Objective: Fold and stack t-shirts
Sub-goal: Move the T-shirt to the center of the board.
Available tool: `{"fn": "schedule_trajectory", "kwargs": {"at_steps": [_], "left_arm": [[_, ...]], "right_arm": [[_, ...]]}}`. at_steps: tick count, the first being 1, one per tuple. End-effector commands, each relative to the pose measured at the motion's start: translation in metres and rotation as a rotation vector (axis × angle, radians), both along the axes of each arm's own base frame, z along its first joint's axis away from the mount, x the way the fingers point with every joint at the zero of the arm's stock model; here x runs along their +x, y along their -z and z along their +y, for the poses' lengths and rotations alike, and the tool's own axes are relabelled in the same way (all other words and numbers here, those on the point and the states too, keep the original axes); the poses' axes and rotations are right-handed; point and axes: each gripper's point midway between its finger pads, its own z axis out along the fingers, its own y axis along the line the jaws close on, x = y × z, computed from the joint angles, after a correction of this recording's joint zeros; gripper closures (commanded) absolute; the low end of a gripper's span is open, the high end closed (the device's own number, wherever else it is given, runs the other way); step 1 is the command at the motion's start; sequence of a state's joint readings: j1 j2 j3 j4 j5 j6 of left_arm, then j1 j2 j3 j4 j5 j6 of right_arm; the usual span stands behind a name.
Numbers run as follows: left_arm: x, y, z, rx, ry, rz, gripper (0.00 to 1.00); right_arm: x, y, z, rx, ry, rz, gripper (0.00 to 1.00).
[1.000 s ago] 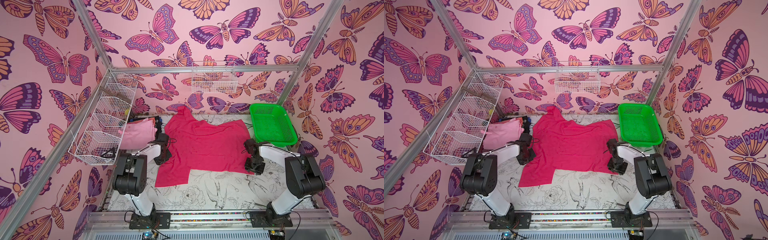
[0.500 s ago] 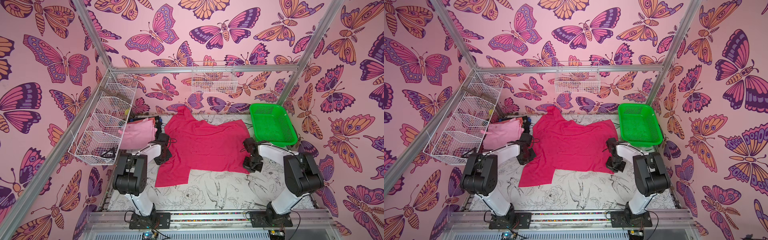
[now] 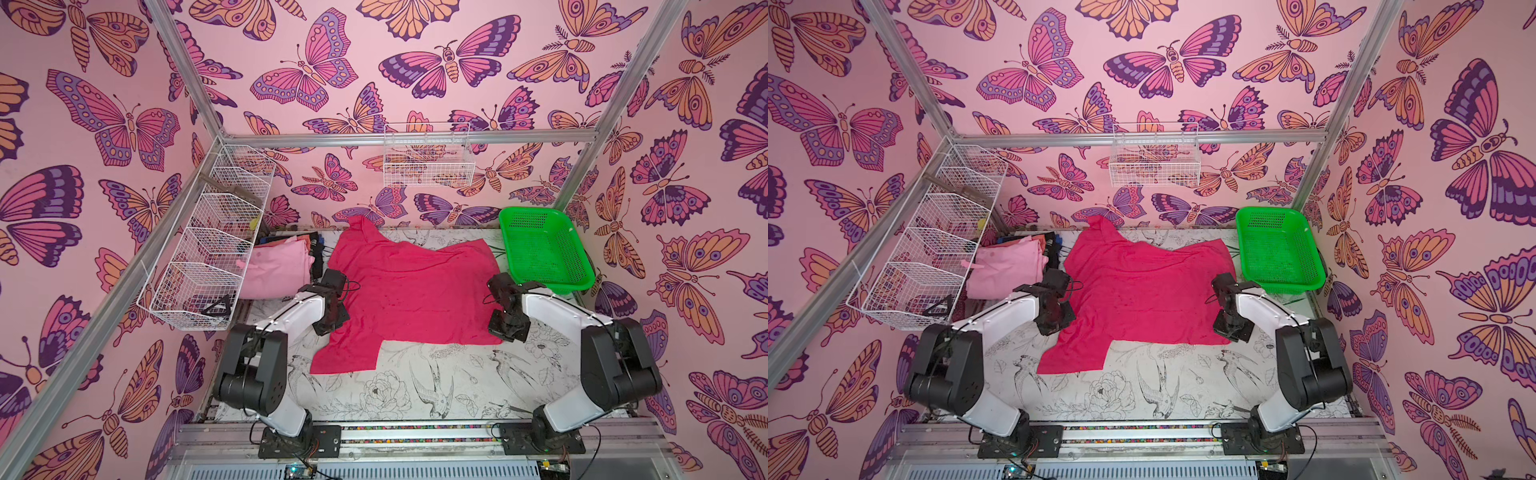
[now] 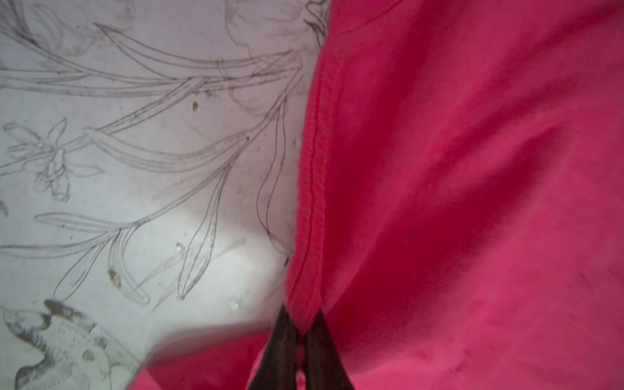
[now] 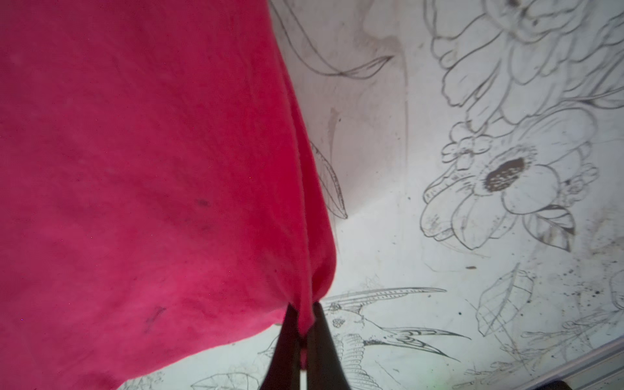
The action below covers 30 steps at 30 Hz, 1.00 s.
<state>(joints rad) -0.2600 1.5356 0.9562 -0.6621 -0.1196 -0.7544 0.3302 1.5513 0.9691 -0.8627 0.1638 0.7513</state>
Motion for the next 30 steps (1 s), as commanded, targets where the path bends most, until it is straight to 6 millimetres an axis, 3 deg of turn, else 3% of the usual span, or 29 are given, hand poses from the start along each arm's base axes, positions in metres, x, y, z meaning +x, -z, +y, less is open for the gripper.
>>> {"fn": "schedule_trajectory", "kwargs": {"at_steps": [1, 7, 13, 20, 30], "left_arm": [[-0.045, -0.003, 0.002, 0.012, -0.018, 0.092, 1.00], [-0.087, -0.012, -0.002, 0.013, -0.011, 0.125, 1.00], [-0.116, -0.006, 0.005, 0.018, -0.019, 0.158, 1.00], [-0.130, -0.007, 0.008, 0.018, -0.027, 0.173, 1.00], [-0.136, -0.007, 0.007, 0.018, -0.021, 0.185, 1.00]], "right_arm": [[-0.011, -0.015, -0.012, -0.074, 0.020, -0.009, 1.00], [-0.028, -0.021, -0.016, -0.102, 0.013, 0.012, 1.00], [-0.042, -0.026, -0.020, -0.114, 0.007, 0.032, 1.00], [-0.055, -0.036, -0.028, -0.133, 0.015, 0.043, 1.00], [-0.064, -0.034, -0.028, -0.136, 0.015, 0.067, 1.00]]}}
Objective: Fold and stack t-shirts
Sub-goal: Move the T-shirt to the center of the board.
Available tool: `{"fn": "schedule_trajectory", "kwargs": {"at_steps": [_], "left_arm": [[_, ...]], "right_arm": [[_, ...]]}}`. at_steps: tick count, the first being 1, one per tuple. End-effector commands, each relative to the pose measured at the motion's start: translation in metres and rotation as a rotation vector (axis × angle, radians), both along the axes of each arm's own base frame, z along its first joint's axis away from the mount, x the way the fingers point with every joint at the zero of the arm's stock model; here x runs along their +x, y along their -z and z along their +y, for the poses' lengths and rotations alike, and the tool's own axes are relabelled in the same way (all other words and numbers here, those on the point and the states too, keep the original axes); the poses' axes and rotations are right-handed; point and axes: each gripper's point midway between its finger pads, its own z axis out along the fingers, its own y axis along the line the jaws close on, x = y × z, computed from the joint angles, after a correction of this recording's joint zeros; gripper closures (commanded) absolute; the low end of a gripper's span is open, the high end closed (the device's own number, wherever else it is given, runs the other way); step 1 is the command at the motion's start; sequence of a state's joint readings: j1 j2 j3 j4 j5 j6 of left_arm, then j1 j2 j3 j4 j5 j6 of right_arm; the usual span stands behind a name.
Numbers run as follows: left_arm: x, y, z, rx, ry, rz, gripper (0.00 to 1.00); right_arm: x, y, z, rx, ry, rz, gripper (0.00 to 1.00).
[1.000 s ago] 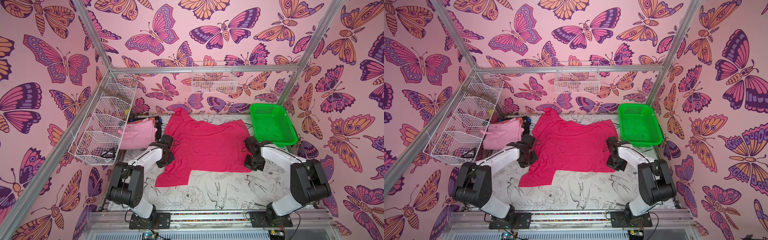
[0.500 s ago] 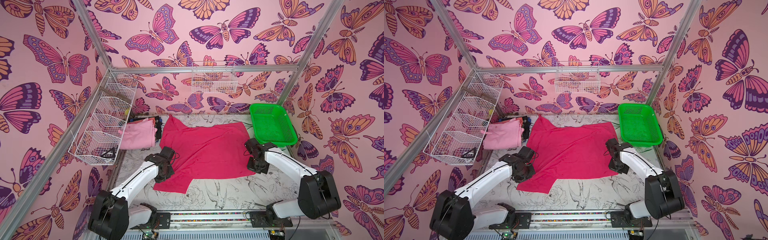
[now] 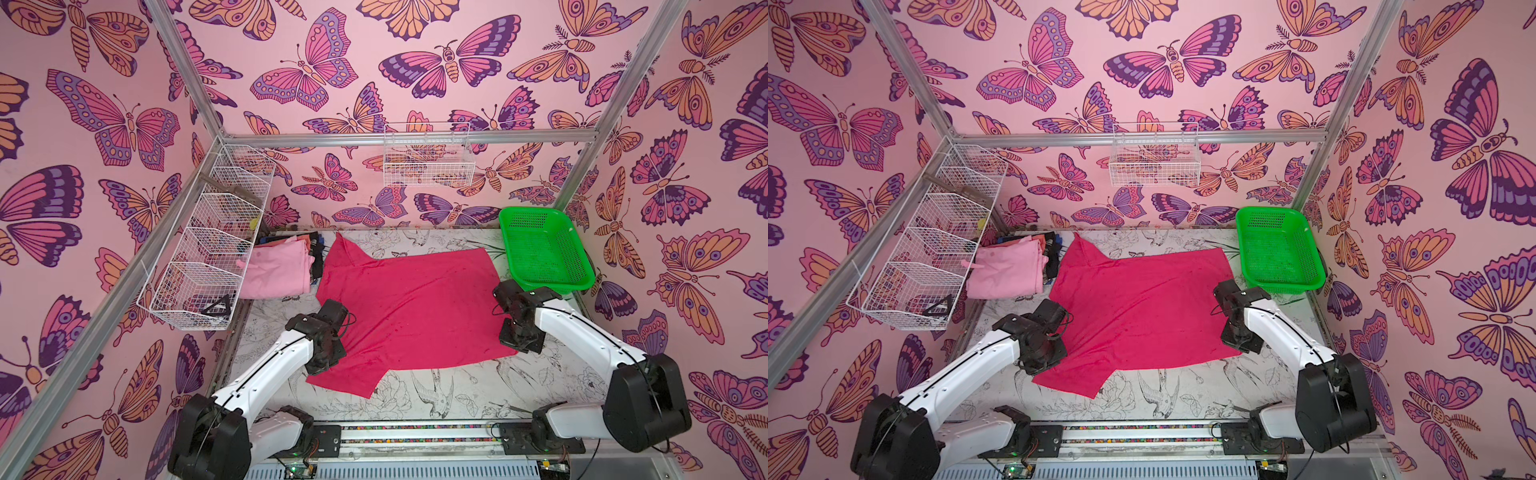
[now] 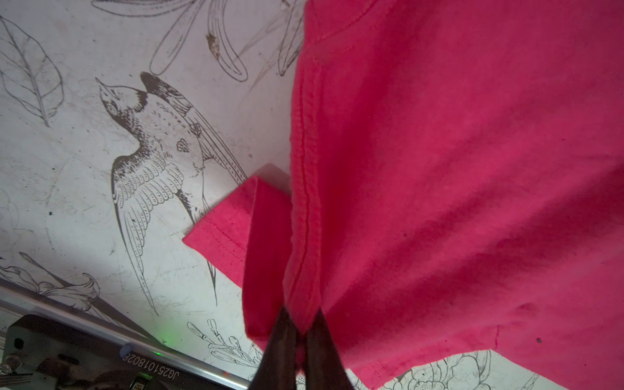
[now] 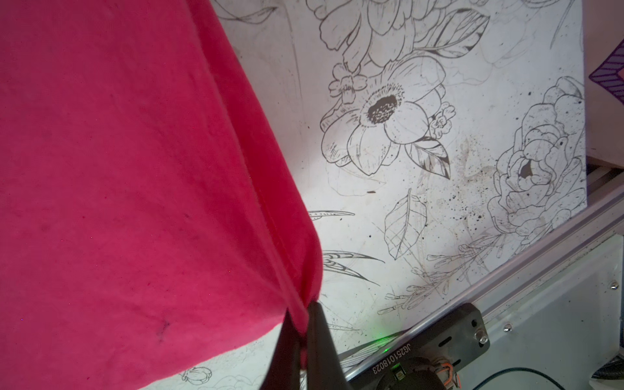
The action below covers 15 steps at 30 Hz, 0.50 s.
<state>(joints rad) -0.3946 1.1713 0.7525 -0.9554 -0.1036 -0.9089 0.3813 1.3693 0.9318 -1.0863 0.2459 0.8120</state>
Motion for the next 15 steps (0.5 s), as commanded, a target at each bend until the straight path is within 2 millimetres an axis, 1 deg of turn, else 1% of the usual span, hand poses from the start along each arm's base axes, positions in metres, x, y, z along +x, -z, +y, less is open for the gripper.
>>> {"fn": "schedule_trajectory", "kwargs": {"at_steps": [1, 5, 10, 15], "left_arm": [[-0.019, 0.006, 0.005, 0.021, -0.005, 0.065, 1.00], [-0.024, 0.003, 0.004, 0.021, -0.002, 0.067, 1.00], [-0.034, 0.001, 0.001, 0.018, 0.008, 0.073, 1.00], [-0.039, 0.000, 0.004, 0.033, -0.012, 0.076, 1.00]], "right_arm": [[-0.015, -0.002, -0.007, -0.037, 0.008, 0.036, 1.00], [-0.019, -0.005, -0.009, -0.042, 0.011, 0.037, 1.00], [-0.023, -0.005, -0.010, -0.047, 0.009, 0.044, 1.00], [-0.027, -0.006, -0.010, -0.052, 0.013, 0.050, 1.00]]}}
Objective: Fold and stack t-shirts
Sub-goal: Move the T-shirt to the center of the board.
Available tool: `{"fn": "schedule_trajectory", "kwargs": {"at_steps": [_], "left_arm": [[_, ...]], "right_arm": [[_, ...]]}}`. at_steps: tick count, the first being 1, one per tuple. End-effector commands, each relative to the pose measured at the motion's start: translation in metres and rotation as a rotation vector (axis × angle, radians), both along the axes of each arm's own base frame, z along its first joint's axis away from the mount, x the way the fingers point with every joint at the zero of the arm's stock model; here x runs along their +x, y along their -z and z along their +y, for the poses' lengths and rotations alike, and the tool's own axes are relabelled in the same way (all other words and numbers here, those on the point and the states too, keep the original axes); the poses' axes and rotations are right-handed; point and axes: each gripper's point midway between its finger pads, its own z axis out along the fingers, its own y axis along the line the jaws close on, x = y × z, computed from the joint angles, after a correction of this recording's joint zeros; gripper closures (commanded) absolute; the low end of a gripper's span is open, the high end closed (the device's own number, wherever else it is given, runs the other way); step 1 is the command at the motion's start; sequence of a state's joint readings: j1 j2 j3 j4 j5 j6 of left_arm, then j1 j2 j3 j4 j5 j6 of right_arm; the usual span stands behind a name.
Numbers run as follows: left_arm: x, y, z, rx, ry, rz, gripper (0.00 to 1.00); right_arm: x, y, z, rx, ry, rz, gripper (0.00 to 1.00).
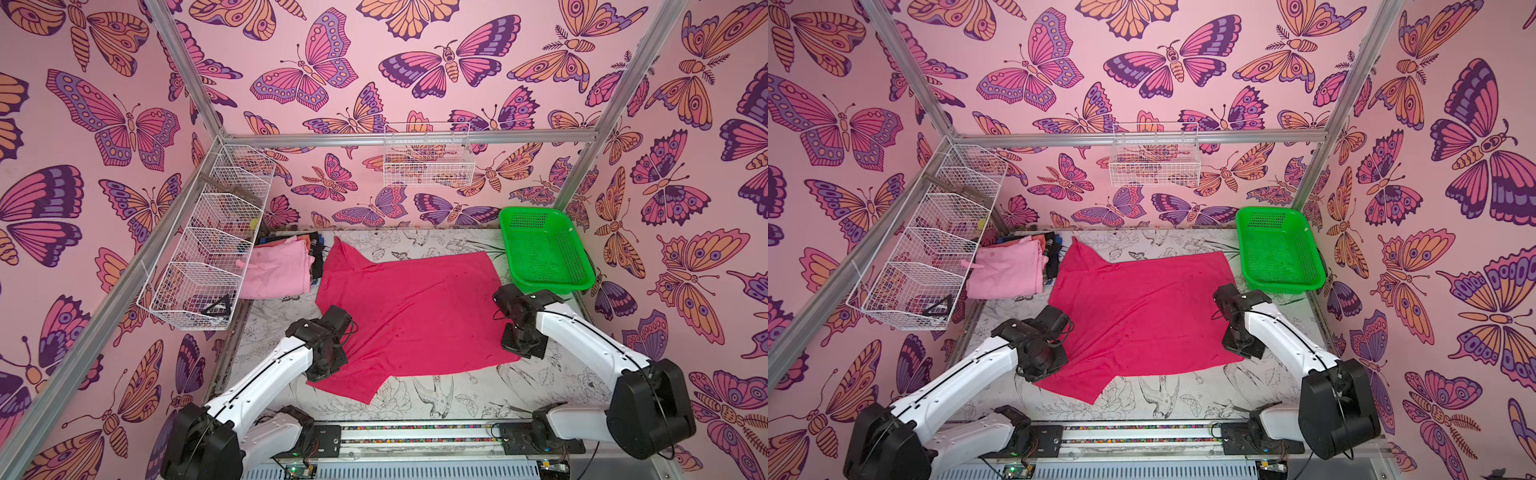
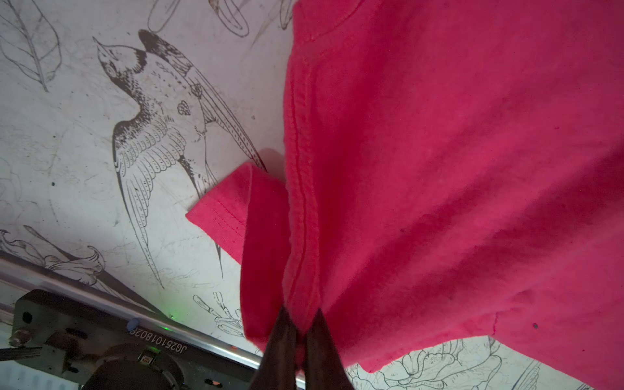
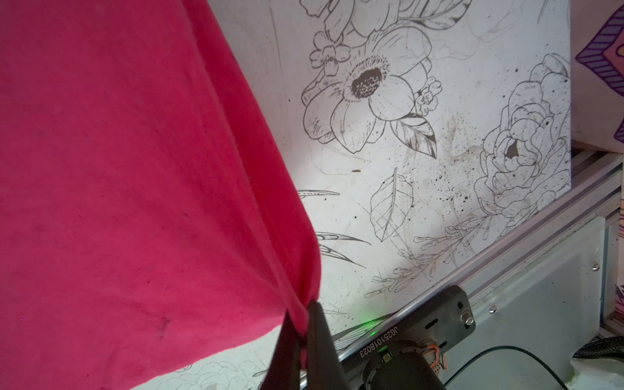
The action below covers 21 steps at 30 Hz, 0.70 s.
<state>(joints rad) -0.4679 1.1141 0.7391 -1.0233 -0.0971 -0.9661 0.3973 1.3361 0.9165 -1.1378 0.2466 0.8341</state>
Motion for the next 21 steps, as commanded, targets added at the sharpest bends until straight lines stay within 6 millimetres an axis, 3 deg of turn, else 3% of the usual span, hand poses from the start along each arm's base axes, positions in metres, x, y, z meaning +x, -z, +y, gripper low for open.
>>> {"fn": "schedule_trajectory", "kwargs": {"at_steps": [1, 13, 14, 15, 17, 21], "left_arm": [[-0.0192, 0.0035, 0.0101, 0.035, -0.033, 0.054, 1.00], [-0.0270, 0.0080, 0.0106, 0.038, -0.053, 0.078, 1.00], [-0.0267, 0.0084, 0.0107, 0.041, -0.054, 0.080, 1.00], [-0.0262, 0.0083, 0.0106, 0.043, -0.052, 0.082, 0.97], [-0.0248, 0.0076, 0.0103, 0.045, -0.051, 0.082, 0.76], [-0.0209, 0.0038, 0.0103, 0.047, -0.047, 0.063, 0.48]], "right_arm": [[-0.0125, -0.0034, -0.0071, -0.039, 0.005, 0.027, 1.00], [-0.0196, -0.0063, -0.0085, -0.045, 0.007, 0.037, 1.00], [-0.0197, -0.0063, -0.0079, -0.044, 0.005, 0.038, 0.95], [-0.0203, -0.0061, -0.0081, -0.044, 0.006, 0.039, 0.87], [-0.0208, -0.0061, -0.0076, -0.042, 0.007, 0.038, 0.68], [-0.0208, -0.0080, -0.0070, -0.036, 0.008, 0.027, 0.57]]}}
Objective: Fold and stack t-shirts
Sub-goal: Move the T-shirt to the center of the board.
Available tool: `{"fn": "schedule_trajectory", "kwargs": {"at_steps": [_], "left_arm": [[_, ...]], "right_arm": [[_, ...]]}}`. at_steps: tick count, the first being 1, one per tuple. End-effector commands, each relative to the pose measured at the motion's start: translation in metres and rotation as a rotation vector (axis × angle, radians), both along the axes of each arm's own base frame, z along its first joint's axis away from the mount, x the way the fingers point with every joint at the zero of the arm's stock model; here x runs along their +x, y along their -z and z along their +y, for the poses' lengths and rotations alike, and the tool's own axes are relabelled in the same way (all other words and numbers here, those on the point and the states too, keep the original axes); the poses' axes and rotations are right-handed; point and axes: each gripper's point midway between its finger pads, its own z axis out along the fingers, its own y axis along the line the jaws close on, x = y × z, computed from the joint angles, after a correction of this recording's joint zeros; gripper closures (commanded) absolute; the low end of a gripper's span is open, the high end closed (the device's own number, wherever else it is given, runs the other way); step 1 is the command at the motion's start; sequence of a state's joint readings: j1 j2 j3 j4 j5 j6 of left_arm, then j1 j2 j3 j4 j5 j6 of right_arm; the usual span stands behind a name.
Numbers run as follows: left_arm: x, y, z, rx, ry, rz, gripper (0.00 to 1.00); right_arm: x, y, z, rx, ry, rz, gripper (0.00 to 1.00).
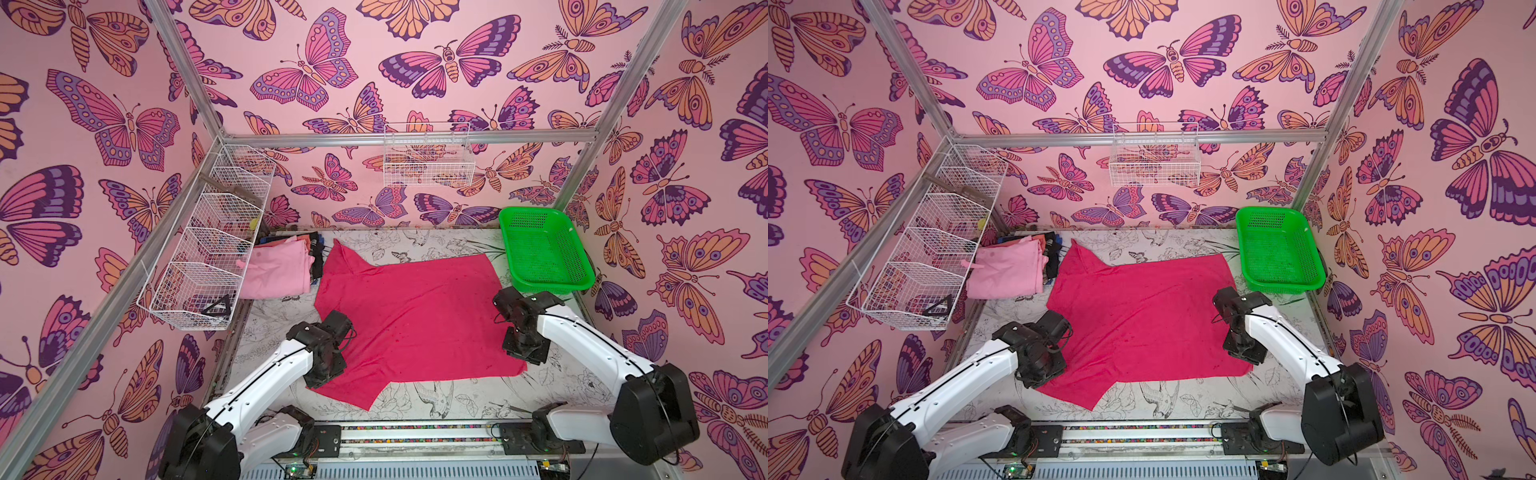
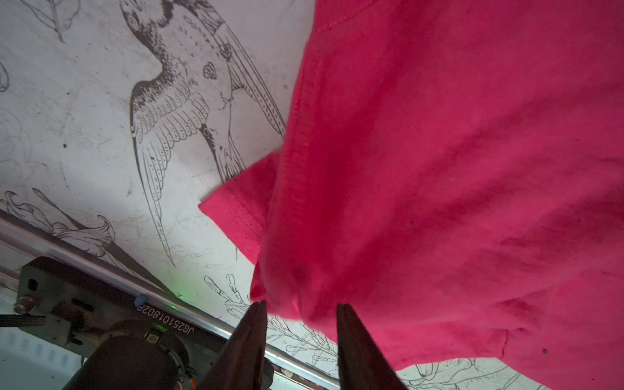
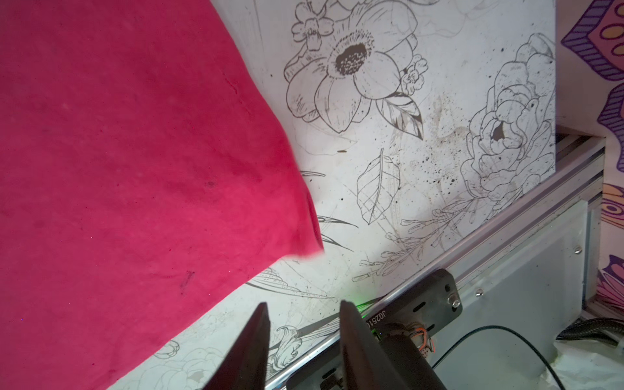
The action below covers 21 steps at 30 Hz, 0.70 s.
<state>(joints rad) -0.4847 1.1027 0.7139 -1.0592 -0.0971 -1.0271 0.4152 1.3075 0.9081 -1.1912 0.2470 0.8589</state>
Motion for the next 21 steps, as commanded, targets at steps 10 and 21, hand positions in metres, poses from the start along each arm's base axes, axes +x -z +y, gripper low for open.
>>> {"fn": "schedule_trajectory", "kwargs": {"at_steps": [10, 21], "left_arm": [[-0.013, -0.019, 0.009, 0.026, 0.010, -0.005, 0.35], [-0.047, -0.010, -0.001, 0.008, 0.045, 0.046, 0.40]], "right_arm": [[0.011, -0.003, 0.027, 0.112, -0.071, -0.049, 0.65], [0.072, 0.000, 0.125, 0.218, -0.335, -0.040, 0.82]]}}
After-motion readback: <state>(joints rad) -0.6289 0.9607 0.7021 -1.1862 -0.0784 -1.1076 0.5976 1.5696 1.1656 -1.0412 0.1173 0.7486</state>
